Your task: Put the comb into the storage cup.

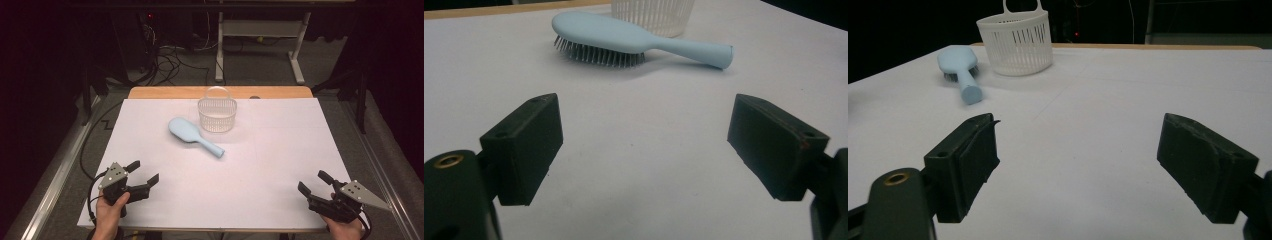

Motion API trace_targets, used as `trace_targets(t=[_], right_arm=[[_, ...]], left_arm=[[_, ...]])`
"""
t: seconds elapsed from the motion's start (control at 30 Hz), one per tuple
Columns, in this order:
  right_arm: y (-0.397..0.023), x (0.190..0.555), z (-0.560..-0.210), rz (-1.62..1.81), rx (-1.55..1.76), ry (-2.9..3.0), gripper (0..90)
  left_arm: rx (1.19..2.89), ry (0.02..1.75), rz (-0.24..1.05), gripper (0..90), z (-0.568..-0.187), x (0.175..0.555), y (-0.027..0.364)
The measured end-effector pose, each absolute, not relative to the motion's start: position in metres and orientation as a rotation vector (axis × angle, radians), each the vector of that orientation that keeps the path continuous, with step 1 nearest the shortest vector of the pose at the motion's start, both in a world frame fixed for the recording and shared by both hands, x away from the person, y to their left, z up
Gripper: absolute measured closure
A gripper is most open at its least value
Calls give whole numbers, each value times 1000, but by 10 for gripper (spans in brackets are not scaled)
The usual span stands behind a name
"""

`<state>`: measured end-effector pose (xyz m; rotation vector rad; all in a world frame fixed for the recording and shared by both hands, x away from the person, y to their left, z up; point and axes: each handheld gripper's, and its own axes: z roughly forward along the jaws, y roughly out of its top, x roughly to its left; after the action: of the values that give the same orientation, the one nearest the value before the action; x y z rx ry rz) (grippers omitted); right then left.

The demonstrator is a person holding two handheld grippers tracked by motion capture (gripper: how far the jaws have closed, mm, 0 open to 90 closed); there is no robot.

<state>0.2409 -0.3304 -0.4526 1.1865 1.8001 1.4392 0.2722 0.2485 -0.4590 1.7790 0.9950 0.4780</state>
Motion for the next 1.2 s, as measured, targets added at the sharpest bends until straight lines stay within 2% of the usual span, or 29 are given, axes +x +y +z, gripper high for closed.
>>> trace_targets(t=[1.2], right_arm=[[-329, 241, -453, 1444, 1182, 1808, 169]], left_arm=[[1775, 955, 442, 152, -459, 281, 233]])
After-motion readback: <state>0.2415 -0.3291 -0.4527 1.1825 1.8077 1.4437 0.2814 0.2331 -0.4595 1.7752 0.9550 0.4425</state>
